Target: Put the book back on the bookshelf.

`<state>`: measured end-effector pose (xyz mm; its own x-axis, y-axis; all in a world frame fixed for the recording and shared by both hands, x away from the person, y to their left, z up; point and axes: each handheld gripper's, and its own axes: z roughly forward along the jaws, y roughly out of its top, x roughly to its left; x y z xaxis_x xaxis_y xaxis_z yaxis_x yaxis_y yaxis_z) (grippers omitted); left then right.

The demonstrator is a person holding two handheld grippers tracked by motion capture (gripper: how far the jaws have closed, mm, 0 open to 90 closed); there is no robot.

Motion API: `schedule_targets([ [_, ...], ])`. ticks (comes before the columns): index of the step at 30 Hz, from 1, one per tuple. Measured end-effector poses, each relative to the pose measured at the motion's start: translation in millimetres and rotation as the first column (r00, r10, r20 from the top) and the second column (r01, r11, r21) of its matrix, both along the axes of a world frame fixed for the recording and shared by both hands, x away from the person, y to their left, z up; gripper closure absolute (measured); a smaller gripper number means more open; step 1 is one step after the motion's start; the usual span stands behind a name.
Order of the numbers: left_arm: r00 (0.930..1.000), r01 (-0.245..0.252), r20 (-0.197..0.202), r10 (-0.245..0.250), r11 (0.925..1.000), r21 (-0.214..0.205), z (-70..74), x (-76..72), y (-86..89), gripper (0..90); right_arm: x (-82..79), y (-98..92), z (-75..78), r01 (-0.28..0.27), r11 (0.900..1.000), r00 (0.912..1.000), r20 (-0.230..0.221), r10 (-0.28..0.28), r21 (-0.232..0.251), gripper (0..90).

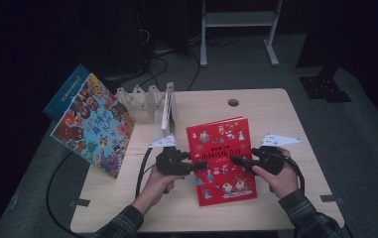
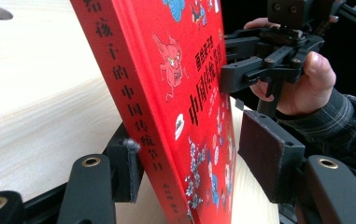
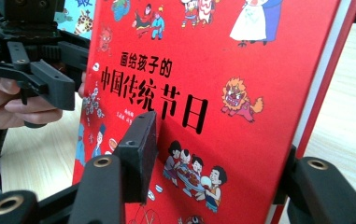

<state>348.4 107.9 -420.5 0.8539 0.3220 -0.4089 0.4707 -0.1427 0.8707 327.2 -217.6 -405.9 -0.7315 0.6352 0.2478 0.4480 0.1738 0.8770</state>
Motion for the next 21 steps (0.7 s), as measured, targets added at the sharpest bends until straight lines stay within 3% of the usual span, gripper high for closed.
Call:
schedule_targets([
  [8,0.9954,-0.013,0.095,0.014,0.9999,-0.007,16.8,-6.2,4.9,54.2,-0.3,0.0,2.5,-0.01,0.999,0.9998,0.017,0.01,0.044,45.2],
  [12,0.9911,-0.02,0.132,0.019,0.9998,0.006,20.9,-6.7,8.9,54.4,0.5,7.6,2.7,-0.025,0.9987,0.9985,0.05,0.023,0.045,43.5],
  [14,0.9883,-0.025,0.151,0.022,0.9994,0.024,22.3,-8.2,8.9,55.6,0.5,13.6,1.8,-0.023,0.9995,0.9963,0.083,0.022,0.019,37.0],
  [21,0.9877,-0.037,0.153,0.03,0.9982,0.047,21.7,-10.1,11.9,65.0,-2.1,18.1,2.2,-0.033,0.9994,0.9942,0.102,0.034,-0.01,36.4],
])
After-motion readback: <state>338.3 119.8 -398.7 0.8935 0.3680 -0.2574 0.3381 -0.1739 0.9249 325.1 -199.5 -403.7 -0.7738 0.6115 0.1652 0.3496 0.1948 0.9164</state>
